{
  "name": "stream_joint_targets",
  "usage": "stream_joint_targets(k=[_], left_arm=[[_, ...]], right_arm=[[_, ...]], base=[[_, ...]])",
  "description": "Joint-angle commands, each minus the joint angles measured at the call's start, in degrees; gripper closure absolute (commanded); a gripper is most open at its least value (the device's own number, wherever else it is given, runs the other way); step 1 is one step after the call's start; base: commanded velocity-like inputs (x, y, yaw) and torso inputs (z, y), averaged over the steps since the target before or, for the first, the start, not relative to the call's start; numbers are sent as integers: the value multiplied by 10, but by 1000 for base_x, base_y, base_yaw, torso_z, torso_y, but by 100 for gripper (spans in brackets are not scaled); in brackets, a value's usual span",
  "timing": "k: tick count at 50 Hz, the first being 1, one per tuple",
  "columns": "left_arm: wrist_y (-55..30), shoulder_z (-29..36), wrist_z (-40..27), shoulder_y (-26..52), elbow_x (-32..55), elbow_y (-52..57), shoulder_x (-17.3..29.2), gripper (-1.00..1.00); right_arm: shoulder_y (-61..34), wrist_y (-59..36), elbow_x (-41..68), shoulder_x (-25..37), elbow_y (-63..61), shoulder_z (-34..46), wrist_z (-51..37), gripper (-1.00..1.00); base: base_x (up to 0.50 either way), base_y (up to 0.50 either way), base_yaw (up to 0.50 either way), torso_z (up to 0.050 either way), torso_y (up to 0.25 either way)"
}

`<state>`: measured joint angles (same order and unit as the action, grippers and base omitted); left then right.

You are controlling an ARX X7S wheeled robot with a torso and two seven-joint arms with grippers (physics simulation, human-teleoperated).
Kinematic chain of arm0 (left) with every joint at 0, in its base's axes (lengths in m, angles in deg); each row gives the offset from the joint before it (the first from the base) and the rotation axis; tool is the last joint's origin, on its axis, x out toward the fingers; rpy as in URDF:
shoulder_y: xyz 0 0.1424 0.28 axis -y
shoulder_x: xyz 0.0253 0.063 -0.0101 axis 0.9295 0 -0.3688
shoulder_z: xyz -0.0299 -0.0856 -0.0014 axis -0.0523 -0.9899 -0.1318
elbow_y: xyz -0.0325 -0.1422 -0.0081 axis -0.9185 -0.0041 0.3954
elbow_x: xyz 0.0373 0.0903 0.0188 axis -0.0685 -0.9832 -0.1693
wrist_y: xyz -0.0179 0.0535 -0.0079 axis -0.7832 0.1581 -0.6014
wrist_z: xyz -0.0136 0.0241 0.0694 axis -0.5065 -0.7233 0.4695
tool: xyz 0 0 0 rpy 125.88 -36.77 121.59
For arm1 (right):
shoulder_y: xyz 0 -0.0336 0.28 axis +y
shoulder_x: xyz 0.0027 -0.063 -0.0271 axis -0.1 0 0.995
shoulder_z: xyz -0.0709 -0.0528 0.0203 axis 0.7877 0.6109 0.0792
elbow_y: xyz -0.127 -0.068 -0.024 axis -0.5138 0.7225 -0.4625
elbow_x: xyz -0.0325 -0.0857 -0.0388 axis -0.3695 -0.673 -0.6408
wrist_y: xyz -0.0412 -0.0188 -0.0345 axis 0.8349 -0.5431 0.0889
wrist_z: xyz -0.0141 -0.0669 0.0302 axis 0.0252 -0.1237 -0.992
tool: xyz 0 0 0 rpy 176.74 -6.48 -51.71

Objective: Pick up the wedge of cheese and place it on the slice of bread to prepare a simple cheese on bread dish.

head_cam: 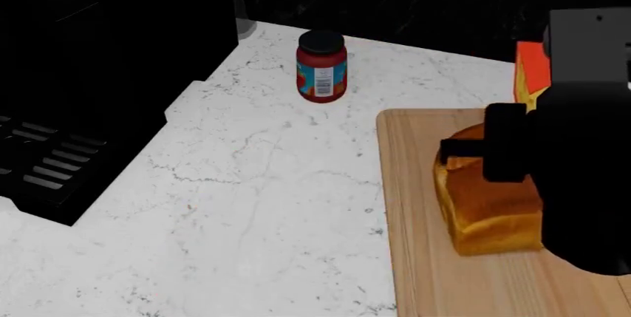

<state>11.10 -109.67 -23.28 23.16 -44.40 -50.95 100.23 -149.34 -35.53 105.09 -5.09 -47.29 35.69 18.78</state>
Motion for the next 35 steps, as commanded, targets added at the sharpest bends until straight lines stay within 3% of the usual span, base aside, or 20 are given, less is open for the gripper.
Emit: stream_joint_targets(k=[1,35], left_arm=[[5,2,-1,0,0,-5,2,-100],[9,4,-9,-3,2,-3,4,-100]], right_arm=[[-20,16,-27,2,31,21,24,100],[-31,49,-62,-8,85,69,69,100]], base=[[0,0,0,0,0],[0,0,0,0,0]])
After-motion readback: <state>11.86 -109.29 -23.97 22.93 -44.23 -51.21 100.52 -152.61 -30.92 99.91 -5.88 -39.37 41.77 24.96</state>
